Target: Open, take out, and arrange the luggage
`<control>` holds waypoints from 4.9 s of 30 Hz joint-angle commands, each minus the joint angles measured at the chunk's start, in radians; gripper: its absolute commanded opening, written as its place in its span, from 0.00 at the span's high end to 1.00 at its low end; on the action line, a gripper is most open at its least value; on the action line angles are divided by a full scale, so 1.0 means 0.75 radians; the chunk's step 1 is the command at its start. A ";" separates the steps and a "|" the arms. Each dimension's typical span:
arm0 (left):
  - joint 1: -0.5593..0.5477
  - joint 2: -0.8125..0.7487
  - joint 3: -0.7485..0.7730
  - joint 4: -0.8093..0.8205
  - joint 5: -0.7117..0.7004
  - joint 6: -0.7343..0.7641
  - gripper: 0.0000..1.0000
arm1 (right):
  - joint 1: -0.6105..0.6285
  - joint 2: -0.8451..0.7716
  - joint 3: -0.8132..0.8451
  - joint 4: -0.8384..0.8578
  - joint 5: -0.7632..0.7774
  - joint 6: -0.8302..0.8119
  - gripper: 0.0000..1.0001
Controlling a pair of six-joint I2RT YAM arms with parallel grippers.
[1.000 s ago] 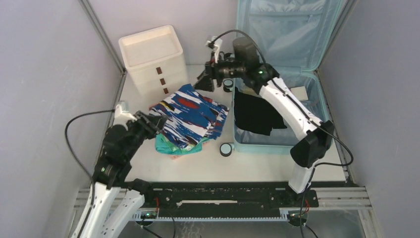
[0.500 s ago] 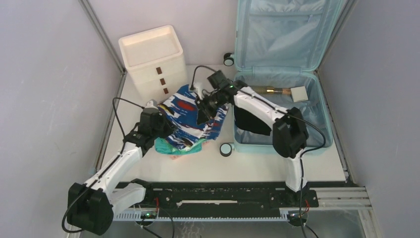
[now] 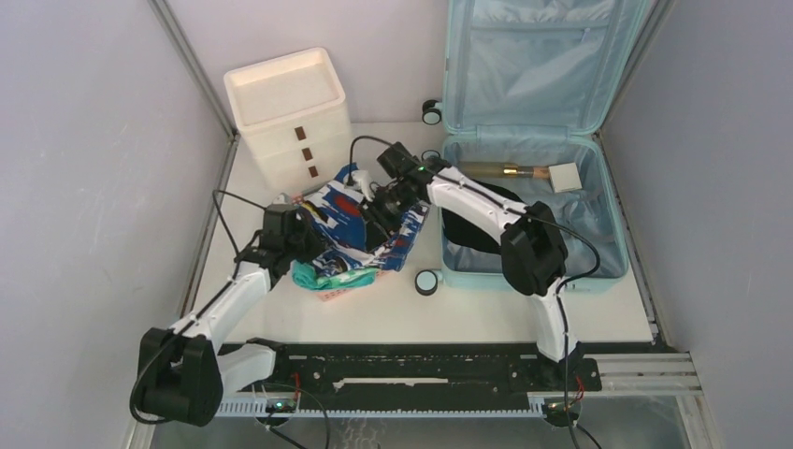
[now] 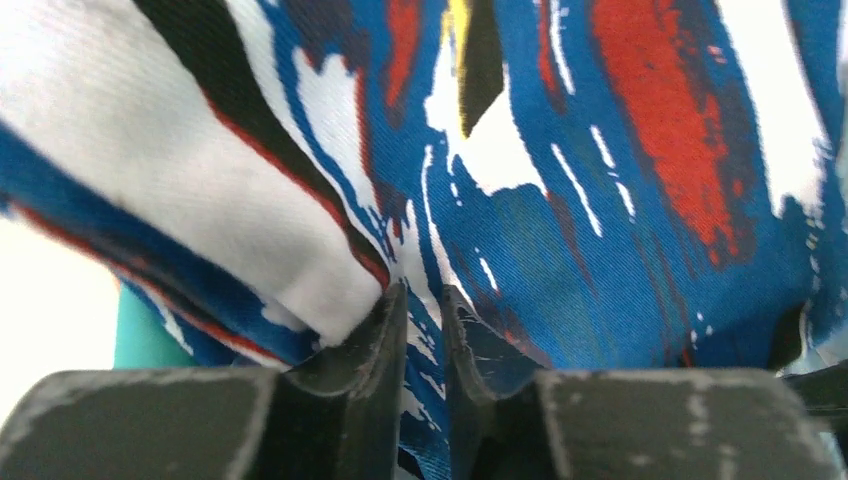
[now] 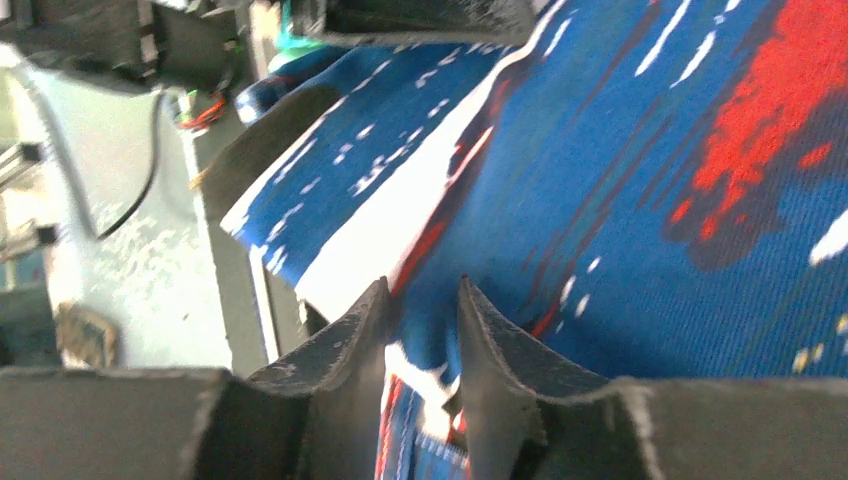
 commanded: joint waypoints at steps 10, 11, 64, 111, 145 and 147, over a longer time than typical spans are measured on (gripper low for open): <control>0.041 -0.624 0.184 -0.264 -0.127 0.219 0.42 | -0.464 -0.599 -0.225 -0.360 -0.287 -0.422 0.30; 0.041 -0.666 0.177 -0.250 -0.118 0.222 0.41 | -0.496 -0.646 -0.311 -0.290 -0.224 -0.417 0.28; 0.041 -0.956 -0.058 -0.019 0.001 0.008 0.13 | -0.768 -0.670 -0.853 0.326 -0.029 -0.530 0.99; 0.040 -0.962 -0.063 -0.041 0.017 -0.039 0.13 | -0.559 -0.520 -0.853 0.786 0.170 -0.306 0.79; 0.041 -0.920 0.135 -0.356 -0.199 0.191 0.14 | -0.714 -0.767 -0.252 0.221 -0.313 -0.037 1.00; 0.041 -0.929 0.140 -0.386 -0.218 0.203 0.14 | -0.647 -0.740 -0.181 0.224 -0.300 -0.012 1.00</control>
